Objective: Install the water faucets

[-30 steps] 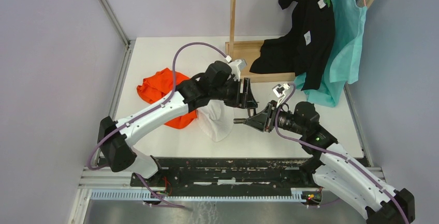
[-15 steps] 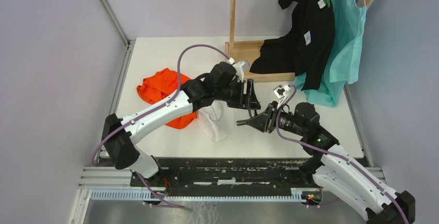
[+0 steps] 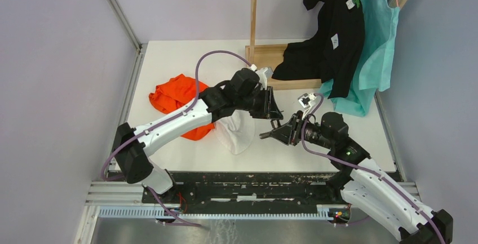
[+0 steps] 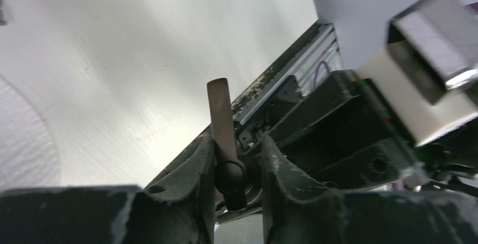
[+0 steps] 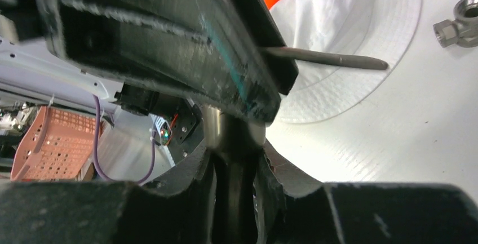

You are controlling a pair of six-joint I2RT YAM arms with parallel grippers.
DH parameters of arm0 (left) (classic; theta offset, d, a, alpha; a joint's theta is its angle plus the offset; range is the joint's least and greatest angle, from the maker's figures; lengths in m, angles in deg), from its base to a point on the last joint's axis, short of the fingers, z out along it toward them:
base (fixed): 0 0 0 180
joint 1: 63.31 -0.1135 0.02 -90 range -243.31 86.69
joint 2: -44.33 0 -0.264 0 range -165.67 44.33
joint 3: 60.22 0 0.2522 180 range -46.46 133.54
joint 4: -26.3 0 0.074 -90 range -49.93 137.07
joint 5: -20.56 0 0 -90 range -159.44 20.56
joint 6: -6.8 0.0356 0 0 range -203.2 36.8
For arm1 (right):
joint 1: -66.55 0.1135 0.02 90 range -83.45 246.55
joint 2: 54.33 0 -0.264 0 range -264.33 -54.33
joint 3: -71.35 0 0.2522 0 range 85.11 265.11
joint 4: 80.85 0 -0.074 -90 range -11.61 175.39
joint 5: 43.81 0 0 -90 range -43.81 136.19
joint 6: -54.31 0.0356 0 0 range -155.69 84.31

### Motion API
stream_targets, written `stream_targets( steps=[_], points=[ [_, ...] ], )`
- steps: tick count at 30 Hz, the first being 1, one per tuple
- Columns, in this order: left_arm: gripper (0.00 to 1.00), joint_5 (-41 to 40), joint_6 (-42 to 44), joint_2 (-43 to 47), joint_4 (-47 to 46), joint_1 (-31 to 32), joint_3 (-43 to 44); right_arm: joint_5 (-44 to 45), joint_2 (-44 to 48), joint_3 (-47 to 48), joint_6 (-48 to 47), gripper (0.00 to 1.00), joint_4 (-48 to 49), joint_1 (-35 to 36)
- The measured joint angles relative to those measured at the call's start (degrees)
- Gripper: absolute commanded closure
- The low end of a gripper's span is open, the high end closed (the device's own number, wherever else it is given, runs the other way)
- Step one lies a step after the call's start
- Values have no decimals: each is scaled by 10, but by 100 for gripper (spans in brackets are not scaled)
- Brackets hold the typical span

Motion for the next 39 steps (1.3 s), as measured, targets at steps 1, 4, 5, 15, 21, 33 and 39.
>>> stream_targets(
  steps=[1,4,5,15,21,33,39],
  points=[
    [88,1,-7,0,-8,1,0,0,0,0,-2,99,-2,1],
    [97,0,-15,0,-19,4,1,-1,-1,1,-6,99,-5,3],
    [96,0,-15,0,-19,4,1,-1,-1,1,-7,99,-5,3],
    [22,-11,-11,0,2,3,1,9,6,5,-15,99,-6,2],
    [25,-42,-13,1,11,3,1,27,8,5,-14,99,-6,2],
    [34,-114,-56,22,-37,23,-24,64,2,1,7,99,24,2],
    [25,-140,-72,23,-39,26,-26,85,3,-3,7,99,32,2]
  ],
)
